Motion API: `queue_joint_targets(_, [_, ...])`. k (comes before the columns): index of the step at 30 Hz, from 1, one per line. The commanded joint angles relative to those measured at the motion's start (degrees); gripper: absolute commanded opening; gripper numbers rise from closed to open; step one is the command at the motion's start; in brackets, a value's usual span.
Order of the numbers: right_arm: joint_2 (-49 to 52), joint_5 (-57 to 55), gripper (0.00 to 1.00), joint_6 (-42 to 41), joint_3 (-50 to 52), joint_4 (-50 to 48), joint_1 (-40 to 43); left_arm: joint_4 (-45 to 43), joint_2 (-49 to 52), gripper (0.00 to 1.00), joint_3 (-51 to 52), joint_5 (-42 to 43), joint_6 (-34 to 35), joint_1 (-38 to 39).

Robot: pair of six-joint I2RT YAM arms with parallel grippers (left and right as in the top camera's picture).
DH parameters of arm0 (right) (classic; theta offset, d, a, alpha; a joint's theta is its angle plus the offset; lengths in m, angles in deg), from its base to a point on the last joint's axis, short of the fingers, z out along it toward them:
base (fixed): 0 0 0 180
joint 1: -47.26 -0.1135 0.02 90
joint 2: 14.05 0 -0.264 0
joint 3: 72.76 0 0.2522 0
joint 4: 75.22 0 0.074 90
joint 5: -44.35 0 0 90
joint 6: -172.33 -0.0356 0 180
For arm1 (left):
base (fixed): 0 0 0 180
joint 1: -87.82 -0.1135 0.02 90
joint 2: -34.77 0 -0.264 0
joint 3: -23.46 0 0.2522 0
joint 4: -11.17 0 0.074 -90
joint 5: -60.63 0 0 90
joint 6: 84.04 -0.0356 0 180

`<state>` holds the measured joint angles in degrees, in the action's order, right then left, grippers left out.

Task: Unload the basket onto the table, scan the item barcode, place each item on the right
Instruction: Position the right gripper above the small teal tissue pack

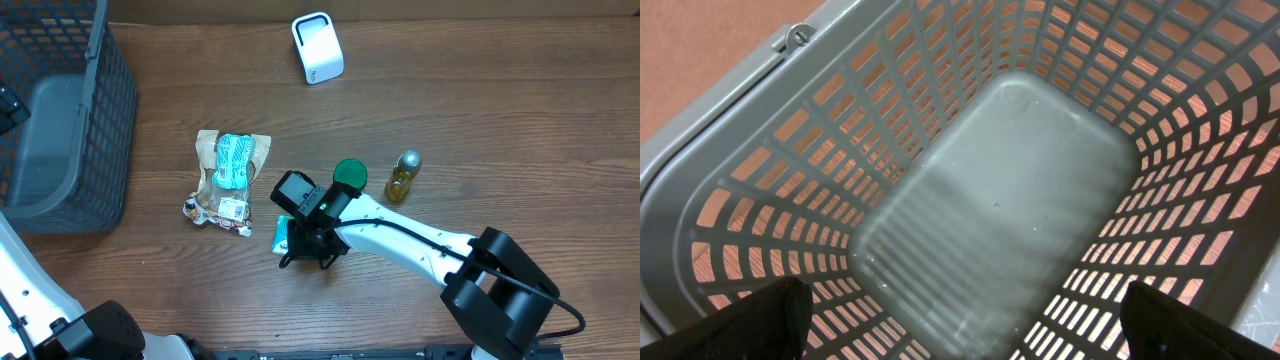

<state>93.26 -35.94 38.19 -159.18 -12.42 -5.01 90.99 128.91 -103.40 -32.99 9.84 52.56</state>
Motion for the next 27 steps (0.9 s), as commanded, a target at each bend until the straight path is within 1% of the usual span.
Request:
queue_joint_targets(1, [2.1, 2.0, 0.04, -1.1, 0.3, -1.6, -0.9, 0.0, 0.5, 1.0, -1.0, 0.5, -1.1, 0.0])
queue_joint_targets(5, [4.7, 3.5, 0.04, -1.1, 0.3, -3.7, -1.1, 0.0, 0.5, 0.99, -1.0, 0.5, -1.1, 0.0])
queue_joint_targets(11, [4.9, 3.3, 0.04, -0.1, -0.9, -4.7, 0.8, 0.0, 0.5, 1.0, -1.0, 0.5, -1.1, 0.0])
queue_joint_targets(17, [4.8, -0.3, 0.04, 7.1, -5.2, 0.7, 4.0, 0.0, 0.5, 1.0, -1.0, 0.5, -1.1, 0.0])
queue_joint_targets(20, [4.8, -0.2, 0.04, 12.2, -5.8, -1.1, 5.0, 0.0, 0.5, 1.0, -1.0, 0.5, -1.1, 0.0])
queue_joint_targets(23, [4.8, 0.4, 0.04, 15.2, -6.0, -1.5, 5.1, 0.0, 0.5, 1.0, -1.0, 0.5, -1.1, 0.0])
queue_joint_targets(27, [4.8, 0.9, 0.04, 19.3, -8.6, 3.8, 4.9, 0.0, 0.5, 1.0, -1.0, 0.5, -1.1, 0.0])
